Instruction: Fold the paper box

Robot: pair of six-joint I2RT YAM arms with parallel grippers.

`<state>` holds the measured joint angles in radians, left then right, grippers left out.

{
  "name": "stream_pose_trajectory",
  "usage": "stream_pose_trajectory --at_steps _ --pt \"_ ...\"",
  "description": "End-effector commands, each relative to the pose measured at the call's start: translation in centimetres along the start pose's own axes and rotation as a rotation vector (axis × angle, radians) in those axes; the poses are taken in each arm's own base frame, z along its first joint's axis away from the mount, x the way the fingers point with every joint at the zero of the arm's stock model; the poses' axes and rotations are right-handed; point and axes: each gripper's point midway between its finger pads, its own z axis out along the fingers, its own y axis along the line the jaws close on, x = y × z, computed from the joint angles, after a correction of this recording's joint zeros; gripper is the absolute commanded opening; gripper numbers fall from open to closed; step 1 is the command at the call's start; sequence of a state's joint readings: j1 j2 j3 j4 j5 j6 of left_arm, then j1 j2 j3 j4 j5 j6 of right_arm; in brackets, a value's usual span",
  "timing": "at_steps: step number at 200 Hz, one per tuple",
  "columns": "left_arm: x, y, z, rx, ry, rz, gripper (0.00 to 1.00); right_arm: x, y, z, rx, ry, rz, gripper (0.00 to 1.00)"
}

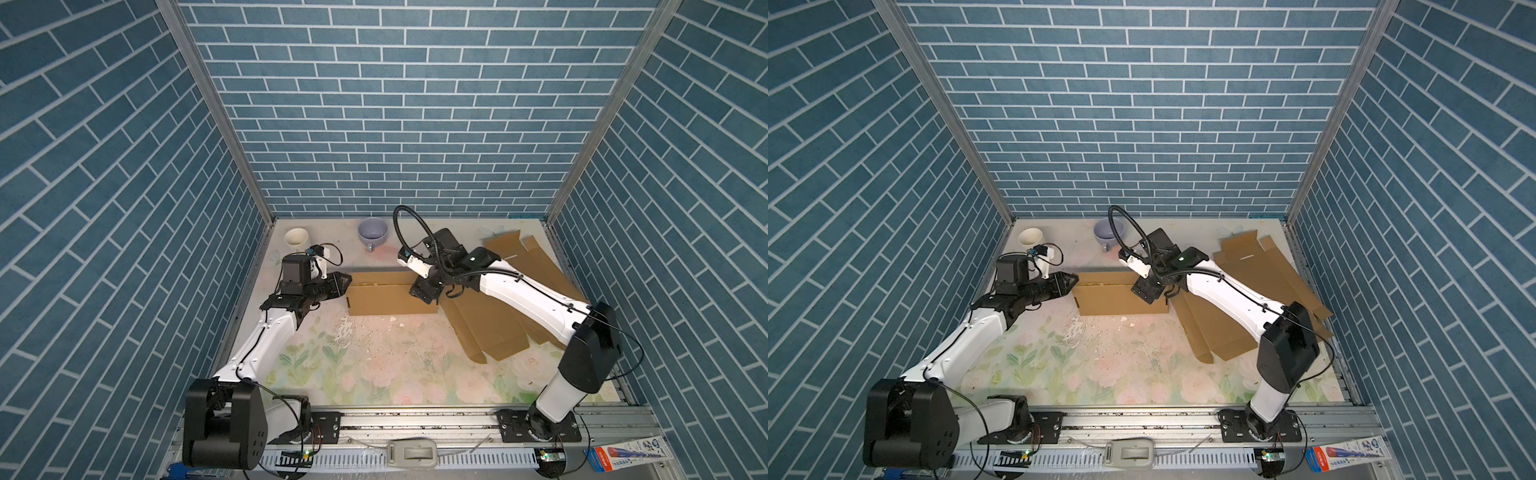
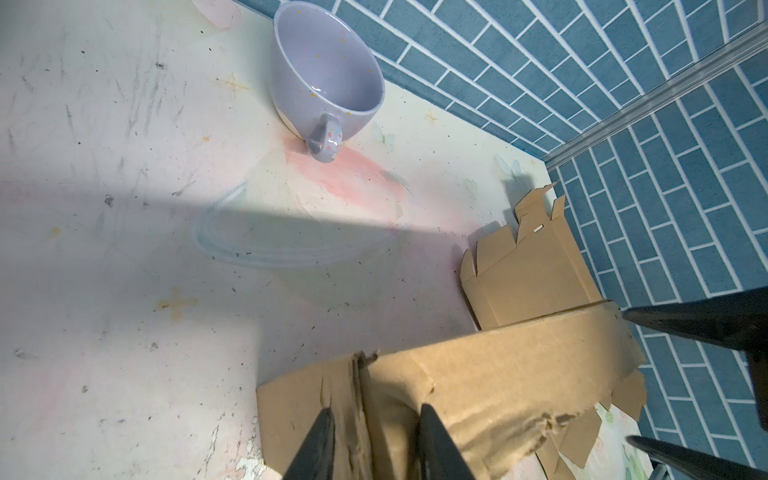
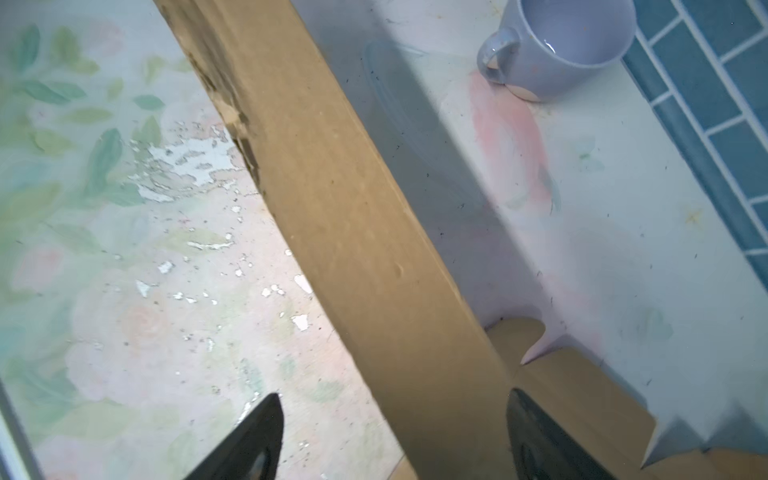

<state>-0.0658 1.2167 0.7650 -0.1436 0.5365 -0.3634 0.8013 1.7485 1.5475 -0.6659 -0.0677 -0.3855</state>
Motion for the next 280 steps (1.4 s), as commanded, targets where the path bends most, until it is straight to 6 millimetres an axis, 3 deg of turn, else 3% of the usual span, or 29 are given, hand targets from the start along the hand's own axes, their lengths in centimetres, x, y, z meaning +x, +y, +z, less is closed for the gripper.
stream_pose_trajectory --at_steps 1,40,61,86,122,148,160,188,210,222,251,280 --pt "4.5 2.7 0.3 -0.105 0.134 -0.048 0.35 -1.0 -1.1 1.0 0.042 0.033 -0.220 0.84" --pt "4.6 2.7 0.0 -0.108 0.132 -0.038 0.35 -1.1 0.6 3.8 -0.069 0.062 -0.271 0.79" --pt "4.2 2.4 -0.3 -0.106 0.123 -0.035 0.36 -1.3 1.8 4.1 -0.146 0.055 -0.256 0.70" --pt "2.9 1.9 -1.6 -0.128 0.082 -0.008 0.43 -1.9 2.2 3.6 -0.167 0.030 -0.254 0.57" --pt "-0.6 1.2 -5.2 -0.193 -0.023 0.014 0.55 -4.3 0.7 3.1 -0.031 -0.049 -0.285 0.45" --pt "-3.1 1.5 -9.0 -0.288 -0.113 0.028 0.58 -6.9 -2.3 3.7 0.243 -0.082 -0.295 0.41" --pt "-4.0 1.8 -10.7 -0.333 -0.154 0.032 0.61 -7.7 -2.3 4.3 0.308 -0.088 -0.315 0.41" --pt "-5.5 2.1 -14.0 -0.409 -0.259 0.046 0.75 -8.0 0.2 7.6 0.396 -0.084 -0.433 0.48" --pt "-5.9 1.6 -15.4 -0.427 -0.293 0.090 0.99 -7.1 3.0 9.8 0.373 -0.077 -0.482 0.60" --pt "-6.0 1.2 -15.8 -0.424 -0.297 0.119 1.00 -6.5 5.0 10.3 0.308 -0.081 -0.485 0.67" --pt "-6.4 -0.7 -15.6 -0.330 -0.280 0.157 1.00 -4.9 10.0 8.6 0.023 -0.125 -0.381 0.78" --pt "-7.1 -2.0 -14.4 -0.234 -0.278 0.151 0.98 -4.3 11.4 5.5 -0.162 -0.179 -0.205 0.79"
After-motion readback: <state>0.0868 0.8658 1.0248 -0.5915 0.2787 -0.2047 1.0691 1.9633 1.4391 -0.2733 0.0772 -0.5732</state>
